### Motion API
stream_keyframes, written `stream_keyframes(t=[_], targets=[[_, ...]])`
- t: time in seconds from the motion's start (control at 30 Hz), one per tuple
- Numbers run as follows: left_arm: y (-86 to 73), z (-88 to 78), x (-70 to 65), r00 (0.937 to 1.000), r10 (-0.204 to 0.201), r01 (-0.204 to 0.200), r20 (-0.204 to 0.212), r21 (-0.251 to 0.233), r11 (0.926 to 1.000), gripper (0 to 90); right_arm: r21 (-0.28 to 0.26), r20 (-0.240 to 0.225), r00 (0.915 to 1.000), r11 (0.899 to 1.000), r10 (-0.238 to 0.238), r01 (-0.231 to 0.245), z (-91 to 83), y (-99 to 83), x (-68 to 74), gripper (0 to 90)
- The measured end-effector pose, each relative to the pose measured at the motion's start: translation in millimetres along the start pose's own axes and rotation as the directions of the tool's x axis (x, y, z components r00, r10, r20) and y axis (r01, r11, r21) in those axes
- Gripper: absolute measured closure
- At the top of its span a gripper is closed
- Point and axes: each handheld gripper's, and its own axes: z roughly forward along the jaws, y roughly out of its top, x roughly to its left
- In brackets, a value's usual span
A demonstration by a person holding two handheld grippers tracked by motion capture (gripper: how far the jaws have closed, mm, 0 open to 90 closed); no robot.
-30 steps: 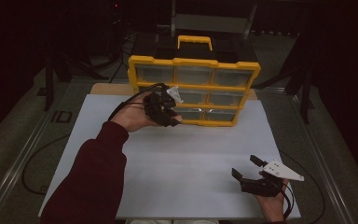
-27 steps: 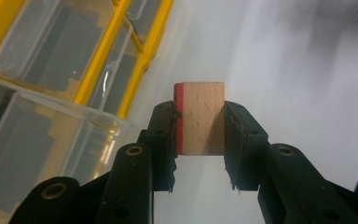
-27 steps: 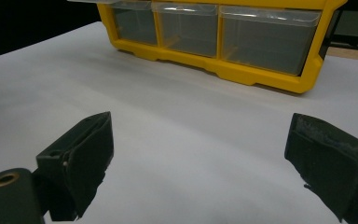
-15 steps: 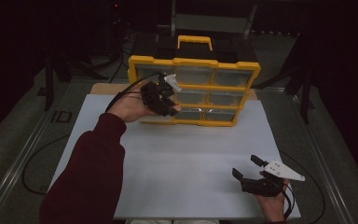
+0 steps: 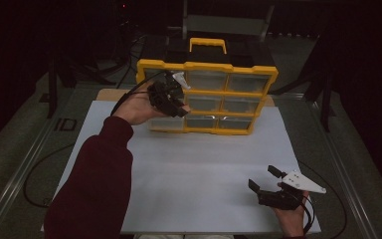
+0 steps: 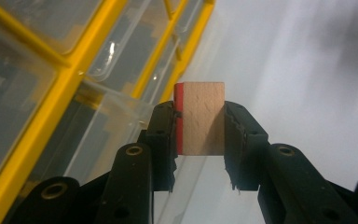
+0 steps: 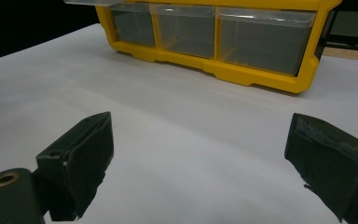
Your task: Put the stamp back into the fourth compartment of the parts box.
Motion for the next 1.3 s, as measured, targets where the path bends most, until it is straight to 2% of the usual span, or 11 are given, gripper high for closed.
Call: stream_keyframes(t=[0.37, 0.57, 0.6, 0.67, 0.8, 1.3], targets=[[-2.0, -2.1, 7.9, 0.9985, -0.035, 0.035, -0.042, 0.001, 0.9994, 66.6, -0.001, -0.001, 1.0, 1.0, -0.001, 0.001, 0.0, -0.1, 0.1, 7.8], [-2.3, -1.2, 13.1, 0.9967, -0.06, 0.061, -0.055, 0.016, 0.998, 66.6, -0.007, 0.0, 1.0, 1.0, 0.0, 0.0, -0.8, 0.2, -0.5, 7.8], [-2.7, 0.6, 14.0, 0.9954, -0.073, 0.074, -0.061, 0.016, 0.9971, 66.6, -0.007, 0.001, 1.0, 1.0, 0.0, 0.0, -0.9, 0.2, -0.6, 7.8], [-2.9, 2.9, 15.0, 0.9951, -0.073, 0.076, -0.066, 0.035, 0.9965, 66.6, -0.008, 0.001, 1.0, 1.0, 0.002, -0.002, -0.9, 0.0, -0.7, 7.8], [-2.9, 5.4, 16.5, 0.9935, -0.089, 0.092, -0.071, 0.04, 0.995, 66.6, -0.013, 0.004, 1.0, 1.0, 0.003, -0.003, -1.5, 0.4, -1.1, 7.8], [-2.5, 10.4, 19.5, 0.9891, -0.104, 0.112, -0.104, 0.078, 0.9906, 66.5, -0.011, 0.002, 1.0, 1.0, -0.001, 0.001, -1.2, 0.2, -1.0, 7.8]])
